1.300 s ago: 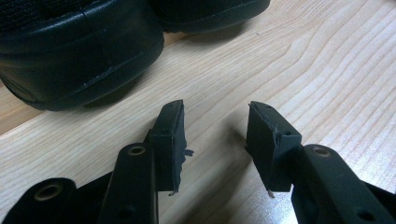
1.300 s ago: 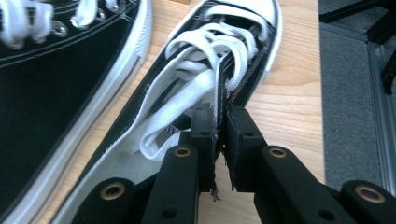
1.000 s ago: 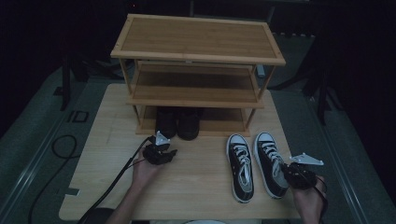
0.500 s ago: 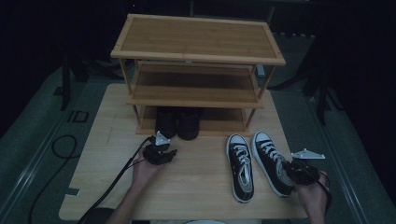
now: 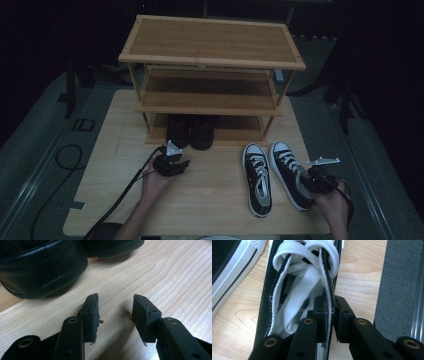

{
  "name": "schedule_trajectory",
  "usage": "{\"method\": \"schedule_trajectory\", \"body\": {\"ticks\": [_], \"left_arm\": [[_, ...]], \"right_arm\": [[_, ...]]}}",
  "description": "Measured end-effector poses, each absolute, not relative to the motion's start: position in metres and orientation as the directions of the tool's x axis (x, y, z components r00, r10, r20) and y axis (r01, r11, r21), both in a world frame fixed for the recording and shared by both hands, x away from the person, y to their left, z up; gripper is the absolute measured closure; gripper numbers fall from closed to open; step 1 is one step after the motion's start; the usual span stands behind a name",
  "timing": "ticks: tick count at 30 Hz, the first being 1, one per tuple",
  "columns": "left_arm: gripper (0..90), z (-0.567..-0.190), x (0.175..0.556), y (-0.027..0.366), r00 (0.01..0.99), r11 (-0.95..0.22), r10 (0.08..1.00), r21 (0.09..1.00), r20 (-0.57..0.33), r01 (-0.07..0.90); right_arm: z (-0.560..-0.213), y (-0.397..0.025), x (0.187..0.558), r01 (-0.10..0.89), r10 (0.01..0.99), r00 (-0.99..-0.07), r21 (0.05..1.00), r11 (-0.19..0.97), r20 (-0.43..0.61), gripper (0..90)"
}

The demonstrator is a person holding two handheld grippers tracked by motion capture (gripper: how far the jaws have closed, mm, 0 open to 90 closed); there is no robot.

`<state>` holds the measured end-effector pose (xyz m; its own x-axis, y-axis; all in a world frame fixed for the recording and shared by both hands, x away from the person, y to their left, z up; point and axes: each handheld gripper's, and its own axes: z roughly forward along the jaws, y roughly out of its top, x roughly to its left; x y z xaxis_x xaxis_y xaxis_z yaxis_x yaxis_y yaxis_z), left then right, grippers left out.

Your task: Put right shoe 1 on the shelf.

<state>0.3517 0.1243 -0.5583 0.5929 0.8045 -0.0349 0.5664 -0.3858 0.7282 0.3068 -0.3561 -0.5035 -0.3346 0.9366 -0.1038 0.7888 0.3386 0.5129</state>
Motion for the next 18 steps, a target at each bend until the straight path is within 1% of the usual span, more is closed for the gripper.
{"method": "schedule_trajectory", "body": {"ticks": [8, 14, 18], "left_arm": [[56.8, -0.558, 0.352, 0.125, 0.593, -0.382, 0.805, 0.73, -0.04, 0.567], [56.9, -0.558, 0.352, 0.125, 0.594, -0.378, 0.803, 0.73, -0.046, 0.569], [56.9, -0.558, 0.352, 0.125, 0.595, -0.378, 0.802, 0.731, -0.047, 0.568]], "right_arm": [[-0.504, -0.357, 0.311, 0.798, 0.931, -0.352, 0.49, 0.352, -0.096, 81.1], [-0.504, -0.355, 0.317, 0.796, 0.921, -0.369, 0.47, 0.382, -0.124, 82.8], [-0.503, -0.353, 0.32, 0.795, 0.917, -0.375, 0.463, 0.392, -0.134, 82.4]]}}
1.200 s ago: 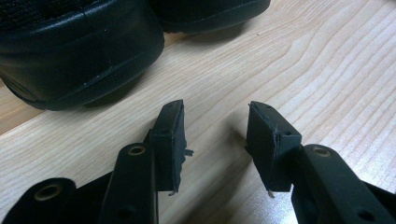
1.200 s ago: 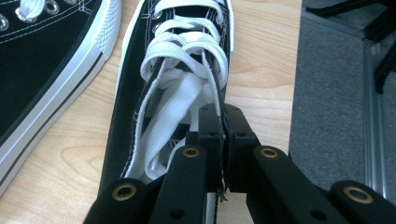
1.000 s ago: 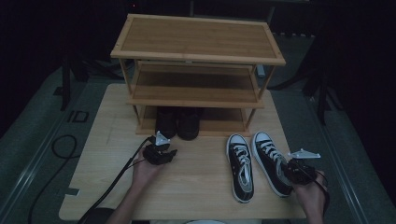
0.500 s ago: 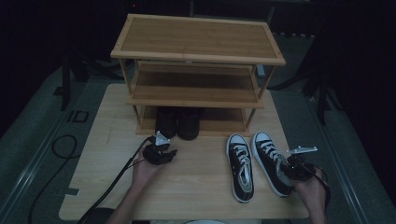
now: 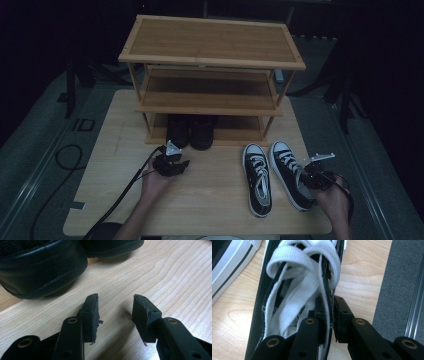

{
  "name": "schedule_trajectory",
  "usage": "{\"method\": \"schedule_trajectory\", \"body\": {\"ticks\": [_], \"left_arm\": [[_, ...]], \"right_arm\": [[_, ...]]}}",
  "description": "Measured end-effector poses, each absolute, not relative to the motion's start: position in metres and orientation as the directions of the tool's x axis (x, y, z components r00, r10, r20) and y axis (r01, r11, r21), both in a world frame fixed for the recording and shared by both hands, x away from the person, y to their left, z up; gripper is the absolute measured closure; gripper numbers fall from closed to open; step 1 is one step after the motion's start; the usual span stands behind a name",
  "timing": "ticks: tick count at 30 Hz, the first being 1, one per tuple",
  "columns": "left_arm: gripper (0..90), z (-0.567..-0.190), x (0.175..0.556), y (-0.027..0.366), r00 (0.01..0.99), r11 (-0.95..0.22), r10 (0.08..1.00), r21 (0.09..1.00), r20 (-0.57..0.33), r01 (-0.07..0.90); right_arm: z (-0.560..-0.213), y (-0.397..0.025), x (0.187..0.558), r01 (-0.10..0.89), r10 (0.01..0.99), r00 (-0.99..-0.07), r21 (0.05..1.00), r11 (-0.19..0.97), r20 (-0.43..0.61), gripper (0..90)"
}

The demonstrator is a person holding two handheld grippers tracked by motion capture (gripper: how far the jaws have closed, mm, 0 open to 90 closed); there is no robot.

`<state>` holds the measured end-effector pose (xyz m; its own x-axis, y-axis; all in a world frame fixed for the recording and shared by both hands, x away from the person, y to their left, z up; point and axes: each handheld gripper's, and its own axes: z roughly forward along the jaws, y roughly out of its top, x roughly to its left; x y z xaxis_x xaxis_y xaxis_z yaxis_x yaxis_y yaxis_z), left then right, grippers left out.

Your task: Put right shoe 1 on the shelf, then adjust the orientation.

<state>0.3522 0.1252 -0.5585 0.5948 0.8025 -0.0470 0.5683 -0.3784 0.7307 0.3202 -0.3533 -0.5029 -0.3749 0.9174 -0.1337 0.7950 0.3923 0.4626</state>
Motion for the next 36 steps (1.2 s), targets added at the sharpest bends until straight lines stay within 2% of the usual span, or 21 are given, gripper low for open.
{"method": "schedule_trajectory", "body": {"ticks": [15, 36], "left_arm": [[56.8, -0.558, 0.353, 0.126, 0.597, -0.377, 0.801, 0.73, -0.051, 0.569], [56.8, -0.559, 0.353, 0.125, 0.598, -0.377, 0.8, 0.734, -0.05, 0.565]], "right_arm": [[-0.499, -0.351, 0.331, 0.773, 0.893, -0.412, 0.449, 0.449, -0.183, 87.8], [-0.484, -0.354, 0.335, 0.76, 0.905, -0.41, 0.506, 0.407, -0.112, 88.3]]}}
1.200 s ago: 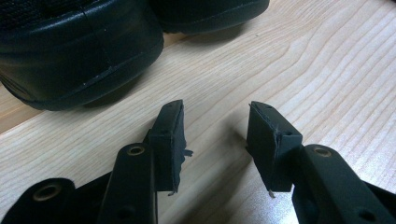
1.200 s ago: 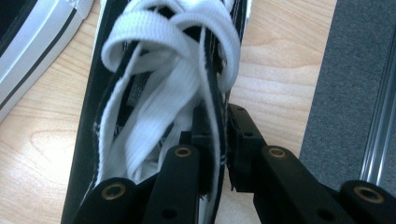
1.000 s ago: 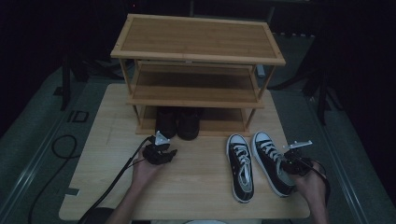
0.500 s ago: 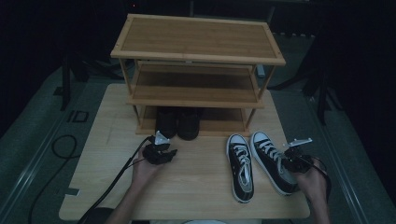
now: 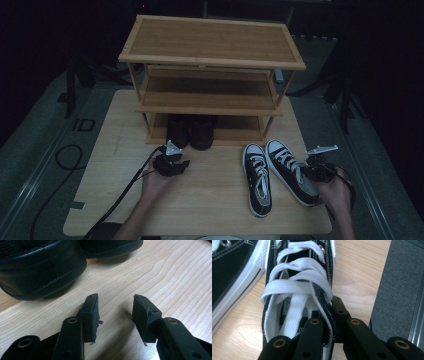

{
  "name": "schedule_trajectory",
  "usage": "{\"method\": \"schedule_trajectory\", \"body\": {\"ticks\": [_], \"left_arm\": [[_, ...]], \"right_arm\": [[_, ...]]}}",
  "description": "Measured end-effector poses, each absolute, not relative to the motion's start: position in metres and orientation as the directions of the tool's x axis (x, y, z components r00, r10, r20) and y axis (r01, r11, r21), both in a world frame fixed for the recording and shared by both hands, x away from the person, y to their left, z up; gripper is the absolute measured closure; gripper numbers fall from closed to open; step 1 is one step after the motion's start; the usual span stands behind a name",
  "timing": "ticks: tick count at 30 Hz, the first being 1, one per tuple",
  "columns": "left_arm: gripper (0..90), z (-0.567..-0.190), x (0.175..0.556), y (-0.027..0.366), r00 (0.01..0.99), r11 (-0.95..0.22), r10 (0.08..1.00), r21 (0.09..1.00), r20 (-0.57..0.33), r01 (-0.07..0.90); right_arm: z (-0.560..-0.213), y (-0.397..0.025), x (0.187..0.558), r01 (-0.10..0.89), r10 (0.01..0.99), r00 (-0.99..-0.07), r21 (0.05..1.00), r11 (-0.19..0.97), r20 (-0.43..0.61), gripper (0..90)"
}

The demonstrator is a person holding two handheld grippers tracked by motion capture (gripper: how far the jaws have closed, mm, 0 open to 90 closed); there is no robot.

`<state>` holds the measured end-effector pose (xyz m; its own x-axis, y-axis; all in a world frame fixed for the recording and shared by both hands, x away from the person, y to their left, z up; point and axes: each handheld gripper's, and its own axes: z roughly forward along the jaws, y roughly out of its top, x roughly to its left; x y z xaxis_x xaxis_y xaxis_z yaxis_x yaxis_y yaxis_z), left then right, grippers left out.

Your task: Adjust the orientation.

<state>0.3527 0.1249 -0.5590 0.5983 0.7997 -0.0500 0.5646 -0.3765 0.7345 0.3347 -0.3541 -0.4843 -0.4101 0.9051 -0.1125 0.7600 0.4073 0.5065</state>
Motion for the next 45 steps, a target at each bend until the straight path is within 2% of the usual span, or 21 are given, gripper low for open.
{"method": "schedule_trajectory", "body": {"ticks": [14, 45], "left_arm": [[56.3, -0.559, 0.352, 0.124, 0.599, -0.384, 0.8, 0.732, -0.04, 0.562], [56.0, -0.559, 0.352, 0.123, 0.598, -0.384, 0.8, 0.731, -0.04, 0.563]], "right_arm": [[-0.469, -0.356, 0.338, 0.746, 0.911, -0.401, 0.543, 0.386, -0.098, 88.4], [-0.43, -0.331, 0.351, 0.681, 0.878, -0.461, 0.584, 0.442, -0.127, 88.3]]}}
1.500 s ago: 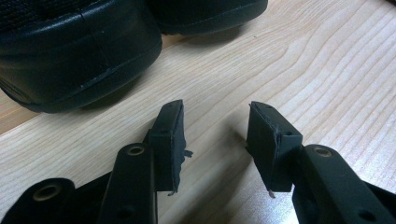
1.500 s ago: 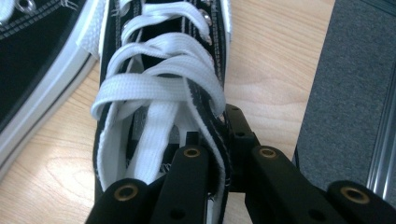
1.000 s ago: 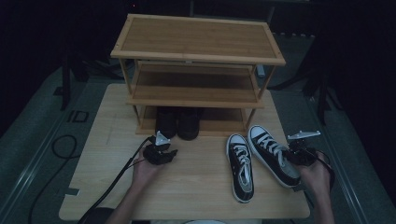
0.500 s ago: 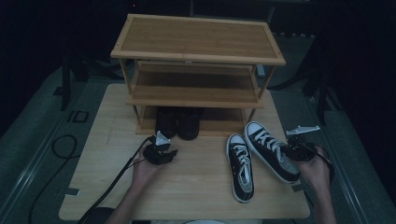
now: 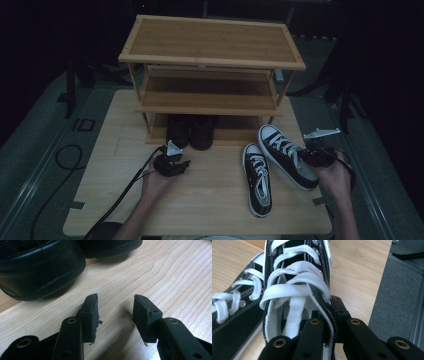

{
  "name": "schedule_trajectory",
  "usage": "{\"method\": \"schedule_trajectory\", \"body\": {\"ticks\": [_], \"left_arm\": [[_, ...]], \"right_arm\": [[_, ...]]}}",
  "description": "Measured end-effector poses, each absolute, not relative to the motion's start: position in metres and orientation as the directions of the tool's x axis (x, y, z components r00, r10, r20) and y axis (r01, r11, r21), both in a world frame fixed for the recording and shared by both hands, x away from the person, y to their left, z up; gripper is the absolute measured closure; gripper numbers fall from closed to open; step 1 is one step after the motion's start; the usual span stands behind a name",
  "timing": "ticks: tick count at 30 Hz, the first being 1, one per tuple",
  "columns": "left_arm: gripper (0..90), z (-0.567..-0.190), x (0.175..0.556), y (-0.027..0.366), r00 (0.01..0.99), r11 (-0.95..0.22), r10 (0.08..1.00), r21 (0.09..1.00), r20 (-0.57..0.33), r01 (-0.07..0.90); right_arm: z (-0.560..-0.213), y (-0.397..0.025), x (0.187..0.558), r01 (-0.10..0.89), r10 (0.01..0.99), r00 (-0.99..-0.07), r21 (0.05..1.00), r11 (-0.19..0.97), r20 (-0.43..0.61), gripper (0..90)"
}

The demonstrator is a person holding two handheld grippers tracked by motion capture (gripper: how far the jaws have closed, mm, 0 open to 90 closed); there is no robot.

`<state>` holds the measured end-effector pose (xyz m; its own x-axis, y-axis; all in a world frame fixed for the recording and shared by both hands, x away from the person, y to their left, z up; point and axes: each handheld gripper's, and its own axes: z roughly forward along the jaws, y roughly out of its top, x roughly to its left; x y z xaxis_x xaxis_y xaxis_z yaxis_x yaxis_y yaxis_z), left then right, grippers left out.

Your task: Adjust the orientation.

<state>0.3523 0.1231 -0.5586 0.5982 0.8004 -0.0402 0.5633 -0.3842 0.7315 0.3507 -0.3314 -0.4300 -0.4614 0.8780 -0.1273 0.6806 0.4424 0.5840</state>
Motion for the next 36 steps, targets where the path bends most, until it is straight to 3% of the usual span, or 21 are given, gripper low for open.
{"method": "schedule_trajectory", "body": {"ticks": [36], "left_arm": [[55.9, -0.559, 0.353, 0.123, 0.598, -0.38, 0.801, 0.733, -0.044, 0.564]], "right_arm": [[-0.41, -0.279, 0.366, 0.597, 0.788, -0.601, 0.58, 0.554, -0.134, 88.3]]}}
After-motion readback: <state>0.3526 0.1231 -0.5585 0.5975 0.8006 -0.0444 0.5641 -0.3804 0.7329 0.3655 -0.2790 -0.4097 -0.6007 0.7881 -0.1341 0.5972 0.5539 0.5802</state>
